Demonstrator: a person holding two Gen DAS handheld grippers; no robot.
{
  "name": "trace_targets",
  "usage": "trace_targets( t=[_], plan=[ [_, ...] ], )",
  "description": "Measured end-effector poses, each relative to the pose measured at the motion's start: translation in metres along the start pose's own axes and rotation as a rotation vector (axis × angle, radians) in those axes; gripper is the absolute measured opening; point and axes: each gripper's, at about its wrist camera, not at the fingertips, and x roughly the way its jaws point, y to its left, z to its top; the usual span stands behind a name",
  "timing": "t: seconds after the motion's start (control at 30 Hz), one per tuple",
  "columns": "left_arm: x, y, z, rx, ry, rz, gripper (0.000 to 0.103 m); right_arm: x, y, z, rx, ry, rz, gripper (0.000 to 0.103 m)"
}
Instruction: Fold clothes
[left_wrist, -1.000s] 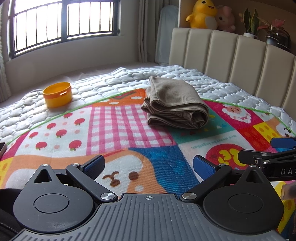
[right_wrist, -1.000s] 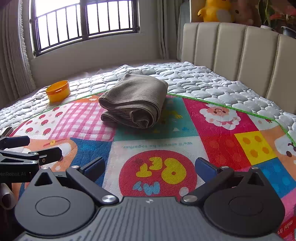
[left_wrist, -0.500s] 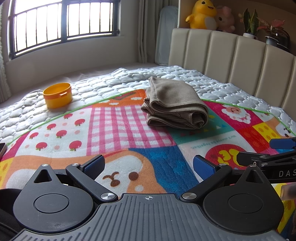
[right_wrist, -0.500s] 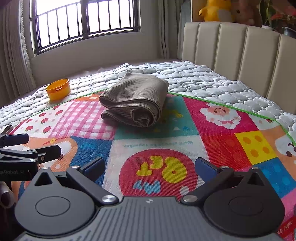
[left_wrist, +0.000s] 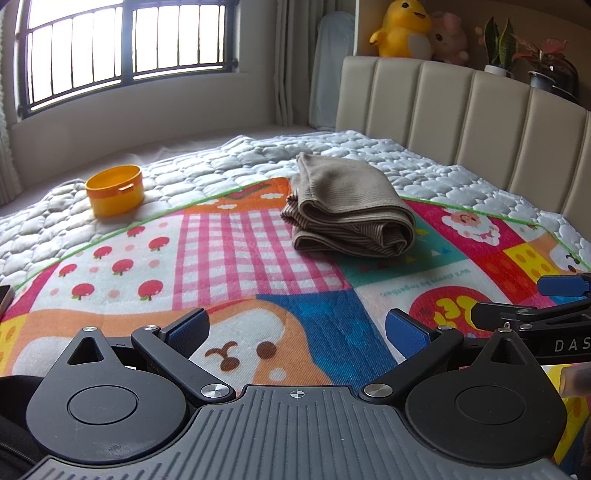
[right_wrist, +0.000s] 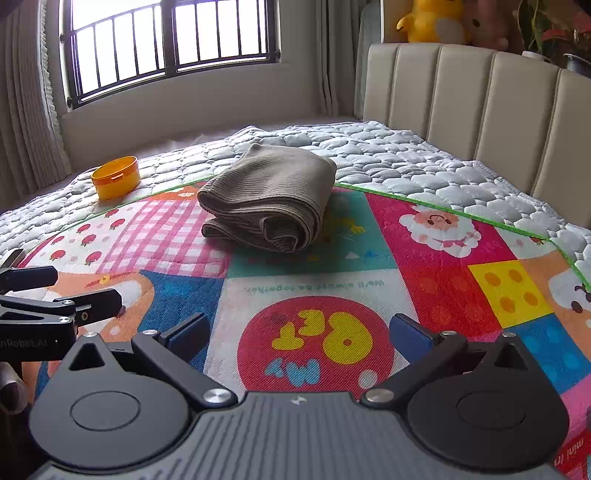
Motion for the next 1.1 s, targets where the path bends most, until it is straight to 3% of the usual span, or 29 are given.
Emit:
trace_targets(
  t=[0.2,0.33,0.43,0.53,0.67,0.8,0.87,0.97,1.1],
  plan=[
    [0.000,0.000,0.000,0.002,0.001,0.000,0.103,0.001,0.001,0.000,-0.007,-0.005,0.032,0.103],
    [0.000,0.001,0.001,-0.007,-0.001,0.000,0.103,0.013,0.012,-0.005,-0.063,0.037,0.190,0.103],
    [0.001,0.007,0.002,-0.049,0.002,0.012,0.103,0.026,0.044,-0.017,-0.236,0.129,0.294,0.103],
    [-0.001,0.026,0.006,-0.167,-0.002,0.003,0.103,0.030,0.084,-0.038,-0.483,0.163,0.397,0.103],
    [-0.008,0.056,0.012,-0.341,-0.035,0.025,0.103,0.028,0.115,-0.069,-0.684,0.097,0.527,0.103],
    [-0.015,0.078,0.022,-0.469,-0.057,0.017,0.103,0.031,0.098,-0.086,-0.624,-0.040,0.618,0.103],
    [-0.025,0.089,0.032,-0.529,-0.084,-0.020,0.103,0.036,0.095,-0.077,-0.582,0.005,0.652,0.103],
    [-0.043,0.095,0.052,-0.609,-0.190,-0.097,0.103,0.037,0.093,-0.074,-0.556,0.013,0.672,0.103],
    [-0.056,0.070,0.091,-0.658,-0.265,-0.233,0.103,0.036,0.095,-0.076,-0.578,0.007,0.653,0.103]
  ],
)
